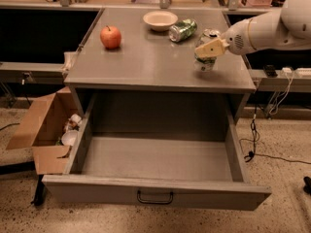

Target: Pick 7up can from top drawer and place on counter

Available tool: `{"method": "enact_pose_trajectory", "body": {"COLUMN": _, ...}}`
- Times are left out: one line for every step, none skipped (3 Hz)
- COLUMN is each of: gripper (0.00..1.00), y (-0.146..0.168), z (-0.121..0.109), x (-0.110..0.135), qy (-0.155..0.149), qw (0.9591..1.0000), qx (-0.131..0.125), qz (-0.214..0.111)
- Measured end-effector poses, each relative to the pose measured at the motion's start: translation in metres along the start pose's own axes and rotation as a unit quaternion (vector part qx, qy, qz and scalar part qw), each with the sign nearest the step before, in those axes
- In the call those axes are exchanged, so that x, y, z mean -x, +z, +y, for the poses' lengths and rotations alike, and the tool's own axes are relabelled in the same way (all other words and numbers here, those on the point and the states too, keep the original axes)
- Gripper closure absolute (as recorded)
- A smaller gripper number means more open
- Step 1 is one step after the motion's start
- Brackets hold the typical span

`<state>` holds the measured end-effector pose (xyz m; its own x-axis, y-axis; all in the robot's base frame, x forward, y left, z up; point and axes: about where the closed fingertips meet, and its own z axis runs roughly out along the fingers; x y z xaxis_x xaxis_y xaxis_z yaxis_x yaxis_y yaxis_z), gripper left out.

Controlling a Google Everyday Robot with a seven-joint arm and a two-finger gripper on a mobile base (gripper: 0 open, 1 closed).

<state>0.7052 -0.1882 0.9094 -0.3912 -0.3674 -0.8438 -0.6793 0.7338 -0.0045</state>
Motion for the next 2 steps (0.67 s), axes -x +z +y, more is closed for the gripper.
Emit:
{"method": "enact_pose_trajectory", "body": {"gripper": 1.0, "y": 0.0255, "z": -0.0197, "x": -0.012, "qy": 0.031, "qw": 0.9988, "qx": -0.016, "qz": 0.035}}
{"method": "enact_pose_trajectory", "body": {"gripper": 0.85, "y": 0.0291, "z": -0.0233, "x": -0.0144, "qy": 0.039, "qw": 0.9982, "qx": -0.019, "qz": 0.041}}
